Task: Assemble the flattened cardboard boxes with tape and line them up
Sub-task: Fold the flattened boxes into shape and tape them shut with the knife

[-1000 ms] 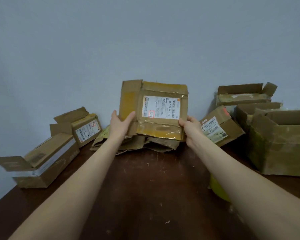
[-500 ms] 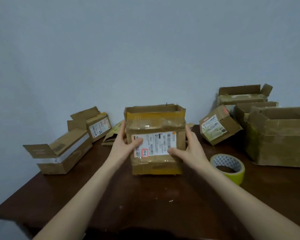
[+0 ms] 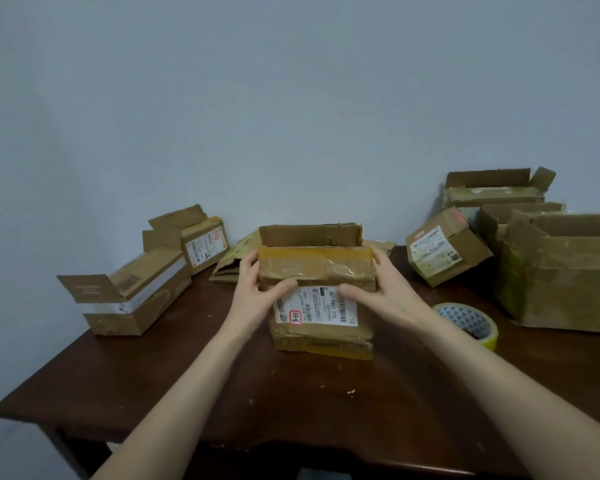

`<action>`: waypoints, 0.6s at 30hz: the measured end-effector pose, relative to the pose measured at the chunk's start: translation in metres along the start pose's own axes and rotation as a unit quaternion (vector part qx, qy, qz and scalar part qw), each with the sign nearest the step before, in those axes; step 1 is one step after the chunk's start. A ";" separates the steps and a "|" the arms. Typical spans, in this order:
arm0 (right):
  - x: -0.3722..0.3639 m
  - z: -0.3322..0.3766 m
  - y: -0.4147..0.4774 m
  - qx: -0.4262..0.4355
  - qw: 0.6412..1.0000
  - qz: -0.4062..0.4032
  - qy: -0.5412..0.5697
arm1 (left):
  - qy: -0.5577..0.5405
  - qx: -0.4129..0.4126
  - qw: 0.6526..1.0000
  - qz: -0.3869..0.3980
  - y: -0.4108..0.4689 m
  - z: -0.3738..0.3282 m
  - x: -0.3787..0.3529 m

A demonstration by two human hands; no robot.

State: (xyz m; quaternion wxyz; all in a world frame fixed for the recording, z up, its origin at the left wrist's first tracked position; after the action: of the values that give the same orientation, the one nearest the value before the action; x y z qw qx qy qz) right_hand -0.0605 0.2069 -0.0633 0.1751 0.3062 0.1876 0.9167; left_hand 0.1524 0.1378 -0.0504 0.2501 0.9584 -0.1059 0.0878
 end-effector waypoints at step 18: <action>0.001 0.020 0.028 0.004 0.999 0.033 -0.008 | 0.065 0.002 0.998 0.019 0.019 0.006 0.020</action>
State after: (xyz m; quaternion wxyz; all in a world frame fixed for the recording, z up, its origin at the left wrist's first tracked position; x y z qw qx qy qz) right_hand -0.0538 0.1878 -0.0353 0.1454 0.3201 0.1798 0.9187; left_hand 0.1679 0.1157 -0.0421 0.2531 0.9489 -0.1071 0.1552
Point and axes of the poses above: each hand's wrist, its own y-axis towards the middle knuckle, its own x-axis out of the back of the hand, z = x × y, the point moved 4 cm from there along y, towards the middle knuckle, and after that the axes turned 7 degrees about -z, right-handed, at the moved point
